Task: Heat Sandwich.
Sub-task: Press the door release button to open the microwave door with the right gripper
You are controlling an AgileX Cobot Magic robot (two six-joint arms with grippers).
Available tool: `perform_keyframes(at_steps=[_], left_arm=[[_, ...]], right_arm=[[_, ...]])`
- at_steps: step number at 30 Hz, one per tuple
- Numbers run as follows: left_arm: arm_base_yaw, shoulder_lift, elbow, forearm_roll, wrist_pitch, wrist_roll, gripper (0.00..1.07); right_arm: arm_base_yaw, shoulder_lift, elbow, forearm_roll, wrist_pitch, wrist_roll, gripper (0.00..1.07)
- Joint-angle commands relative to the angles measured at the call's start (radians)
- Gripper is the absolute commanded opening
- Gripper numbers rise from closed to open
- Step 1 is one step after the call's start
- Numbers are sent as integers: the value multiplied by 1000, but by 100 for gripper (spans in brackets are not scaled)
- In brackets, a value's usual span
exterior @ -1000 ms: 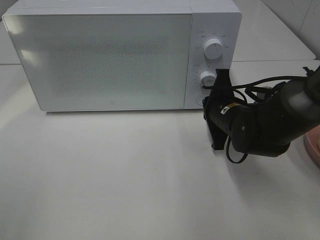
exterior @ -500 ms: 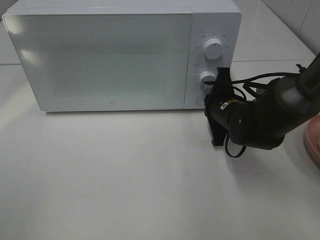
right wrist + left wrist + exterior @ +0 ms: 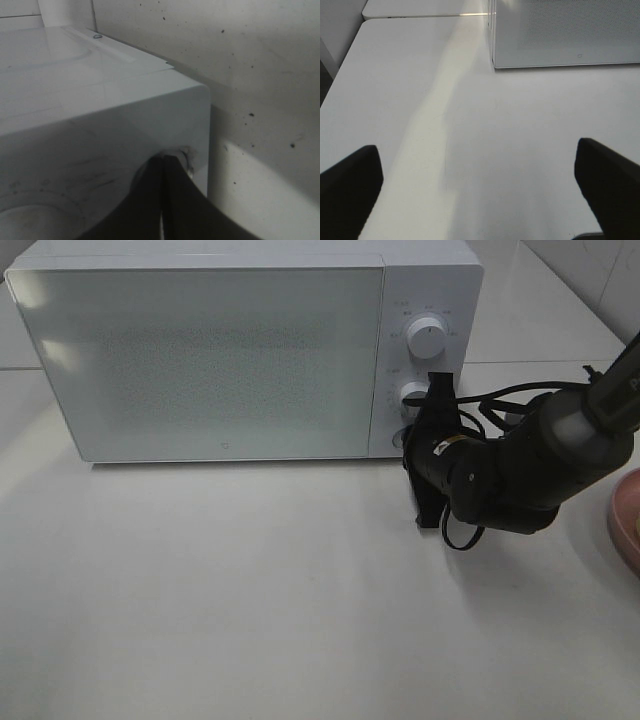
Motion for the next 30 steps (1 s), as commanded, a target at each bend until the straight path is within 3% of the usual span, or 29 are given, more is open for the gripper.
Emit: perform_keyframes(at_steps=[1, 8, 14, 30], left_arm=[[-1, -27, 2, 0, -15, -3, 101], [-1, -27, 2, 0, -15, -3, 101], [-1, -27, 2, 0, -15, -3, 101], [-1, -27, 2, 0, -15, -3, 101]], right_arm=[[-7, -5, -37, -25, -163, -7, 0], [-7, -3, -41, -24, -248, -5, 0], [-7, 45, -103, -35, -305, -2, 0], [-9, 65, -142, -36, -290, -6, 0]])
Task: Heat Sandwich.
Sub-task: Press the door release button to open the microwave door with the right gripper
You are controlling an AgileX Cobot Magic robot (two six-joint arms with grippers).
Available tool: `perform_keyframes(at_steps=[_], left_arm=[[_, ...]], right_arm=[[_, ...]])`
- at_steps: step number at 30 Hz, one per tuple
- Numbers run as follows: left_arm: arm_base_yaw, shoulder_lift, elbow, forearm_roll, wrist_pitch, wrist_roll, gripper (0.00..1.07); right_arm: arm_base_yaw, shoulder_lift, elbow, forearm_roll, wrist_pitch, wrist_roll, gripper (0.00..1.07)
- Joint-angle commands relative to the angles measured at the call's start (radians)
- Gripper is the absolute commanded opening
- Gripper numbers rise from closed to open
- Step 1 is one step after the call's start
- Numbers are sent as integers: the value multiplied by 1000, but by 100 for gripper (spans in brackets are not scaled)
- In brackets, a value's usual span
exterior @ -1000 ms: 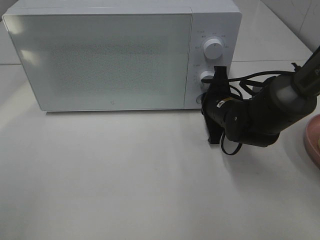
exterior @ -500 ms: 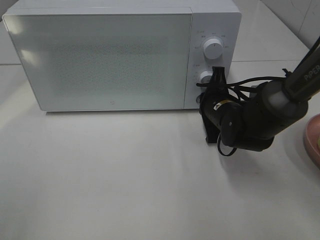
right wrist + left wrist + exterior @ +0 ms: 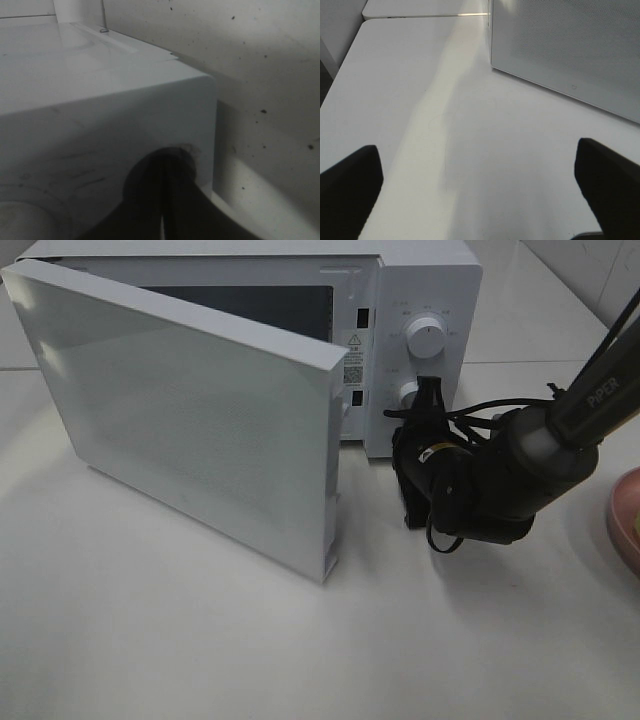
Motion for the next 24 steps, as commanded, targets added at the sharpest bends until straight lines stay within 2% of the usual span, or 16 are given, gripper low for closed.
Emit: perform_keyframes(at_steps=[1, 13, 24], left_arm=[[-1, -27, 2, 0, -15, -3, 101], [-1, -27, 2, 0, -15, -3, 101], [-1, -27, 2, 0, -15, -3, 101]], right_arm=[[-30, -9, -90, -54, -203, -6, 0], [-29, -27, -70, -61, -82, -7, 1], [-29, -111, 18, -86, 201, -23, 2]])
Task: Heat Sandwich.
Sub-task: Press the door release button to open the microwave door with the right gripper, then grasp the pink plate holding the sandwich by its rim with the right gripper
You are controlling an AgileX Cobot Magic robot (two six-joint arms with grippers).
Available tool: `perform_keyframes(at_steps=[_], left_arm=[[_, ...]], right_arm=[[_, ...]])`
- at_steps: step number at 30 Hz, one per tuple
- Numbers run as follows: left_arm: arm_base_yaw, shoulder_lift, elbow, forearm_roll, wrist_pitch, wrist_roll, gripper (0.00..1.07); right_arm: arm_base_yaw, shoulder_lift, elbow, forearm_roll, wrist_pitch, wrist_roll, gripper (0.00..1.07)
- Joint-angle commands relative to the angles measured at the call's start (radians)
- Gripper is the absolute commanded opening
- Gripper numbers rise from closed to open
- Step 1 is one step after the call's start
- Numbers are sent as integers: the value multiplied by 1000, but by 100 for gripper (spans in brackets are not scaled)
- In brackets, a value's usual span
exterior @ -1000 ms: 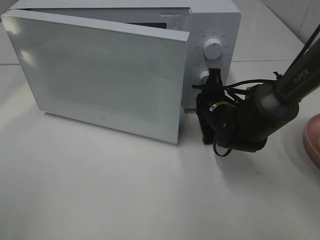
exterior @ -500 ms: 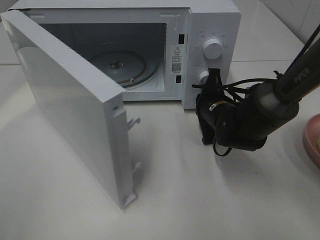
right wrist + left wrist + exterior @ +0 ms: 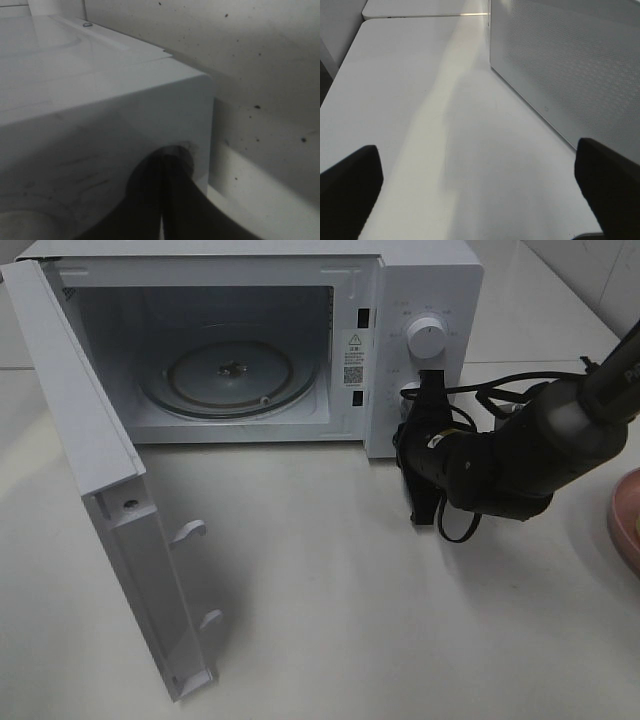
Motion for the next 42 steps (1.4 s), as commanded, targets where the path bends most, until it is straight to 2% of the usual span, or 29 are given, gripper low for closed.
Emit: perform_keyframes(at_steps=[1, 11, 17, 21, 24, 25, 29, 30, 31, 34, 42], left_arm=[[-1, -27, 2, 0, -15, -3, 101], [-1, -27, 2, 0, -15, -3, 101], [-1, -27, 2, 0, -15, -3, 101], [-1, -27, 2, 0, -15, -3, 101], [-1, -27, 2, 0, -15, -3, 101], [-1, -27, 2, 0, -15, -3, 101], [-1, -27, 2, 0, -15, -3, 101], [-1, -27, 2, 0, -15, -3, 101], [-1, -27, 2, 0, -15, -3, 101], [-1, -27, 2, 0, -15, -3, 101], [-1, -27, 2, 0, -15, -3, 101]], right_arm=[[-3, -50, 12, -39, 36, -38, 2], [-4, -154, 69, -35, 197, -184, 3], [-4, -232, 103, -36, 358, -358, 3], [-4, -285, 109, -40, 486, -533, 4], [-4, -335, 109, -52, 609, -748, 4], [-4, -359, 109, -84, 667, -846, 5], [-4, -389, 108, -141, 763, -997, 6], [-4, -412, 108, -202, 830, -1071, 7], [-4, -412, 108, -202, 830, -1071, 7], [-4, -450, 108, -338, 983, -1166, 8], [-4, -524, 108, -529, 1191, -1187, 11]])
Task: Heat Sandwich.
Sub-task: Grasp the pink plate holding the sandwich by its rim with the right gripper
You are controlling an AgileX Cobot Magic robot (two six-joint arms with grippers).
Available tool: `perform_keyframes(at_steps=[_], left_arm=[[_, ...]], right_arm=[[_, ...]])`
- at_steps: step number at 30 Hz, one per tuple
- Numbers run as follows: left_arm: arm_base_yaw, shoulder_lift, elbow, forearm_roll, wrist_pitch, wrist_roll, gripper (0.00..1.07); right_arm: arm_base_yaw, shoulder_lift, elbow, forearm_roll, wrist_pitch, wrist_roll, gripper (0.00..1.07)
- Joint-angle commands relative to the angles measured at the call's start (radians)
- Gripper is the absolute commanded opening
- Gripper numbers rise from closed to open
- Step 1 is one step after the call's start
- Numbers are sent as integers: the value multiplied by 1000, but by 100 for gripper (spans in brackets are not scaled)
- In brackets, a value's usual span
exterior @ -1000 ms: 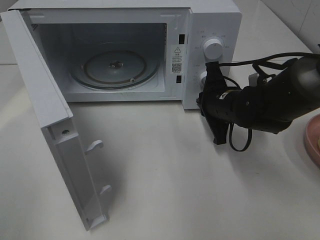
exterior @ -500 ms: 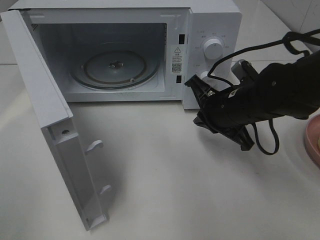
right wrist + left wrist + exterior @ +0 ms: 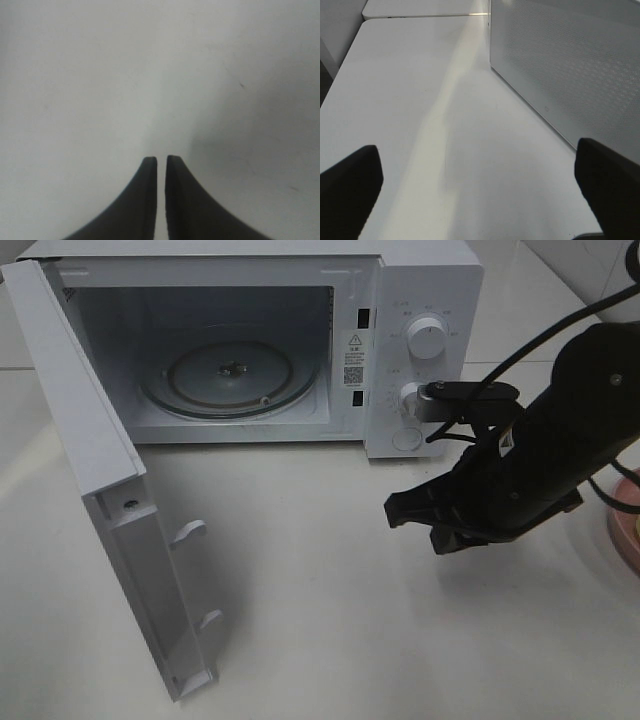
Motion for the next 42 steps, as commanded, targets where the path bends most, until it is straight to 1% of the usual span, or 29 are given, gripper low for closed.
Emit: perform_keyframes(at_steps=[1, 4, 5, 9, 10, 13, 15, 16, 18, 19, 20, 21, 22, 23, 24, 25, 26, 27, 30, 32, 35, 42], left_arm=[[-1, -27, 2, 0, -15, -3, 101], [-1, -27, 2, 0, -15, -3, 101], [-1, -27, 2, 0, -15, -3, 101], [-1, -27, 2, 0, -15, -3, 101], [-1, -27, 2, 0, -15, -3, 101], [-1, -27, 2, 0, -15, -3, 101], [-1, -27, 2, 0, -15, -3, 101], [-1, -27, 2, 0, -15, -3, 101], [-1, -27, 2, 0, -15, -3, 101], [-1, -27, 2, 0, -15, -3, 101], [-1, -27, 2, 0, -15, -3, 101], [-1, -27, 2, 0, -15, -3, 101], [-1, -27, 2, 0, -15, -3, 101], [-1, -27, 2, 0, -15, -3, 101], [-1, -27, 2, 0, -15, -3, 101], [-1, -27, 2, 0, -15, -3, 101], [-1, -27, 2, 0, -15, -3, 101], [-1, -27, 2, 0, -15, -3, 101], [-1, -27, 2, 0, -15, -3, 101], [-1, -27, 2, 0, -15, -3, 101], [-1, -27, 2, 0, -15, -3, 101], [-1, -27, 2, 0, -15, -3, 101]], right_arm=[[-5, -59, -1, -115, 129, -19, 13], [-5, -80, -1, -138, 168, -19, 15], [-6, -101, -1, -148, 198, -20, 18], [-35, -128, -1, -147, 235, -23, 22], [-58, -142, -1, -148, 260, -35, 25], [-81, -152, -1, -148, 286, -66, 29], [-122, -167, -5, -160, 328, -102, 38], [-122, -167, -5, -160, 328, -102, 38], [-147, -173, -12, -167, 351, -105, 46], [-170, -178, -22, -177, 368, -105, 55], [-182, -179, -28, -184, 376, -105, 61], [-182, -179, -28, -184, 376, -105, 61], [-193, -179, -36, -192, 384, -105, 67], [-210, -179, -47, -212, 395, -107, 81], [-220, -179, -52, -221, 399, -107, 86], [-230, -179, -53, -227, 402, -111, 91], [-230, -179, -53, -227, 402, -111, 91], [-249, -179, -55, -234, 404, -131, 97], [-267, -179, -55, -237, 406, -156, 99], [-297, -179, -55, -237, 409, -181, 97], [-315, -176, -55, -238, 411, -187, 97], [-395, -131, -68, -241, 410, -227, 96]])
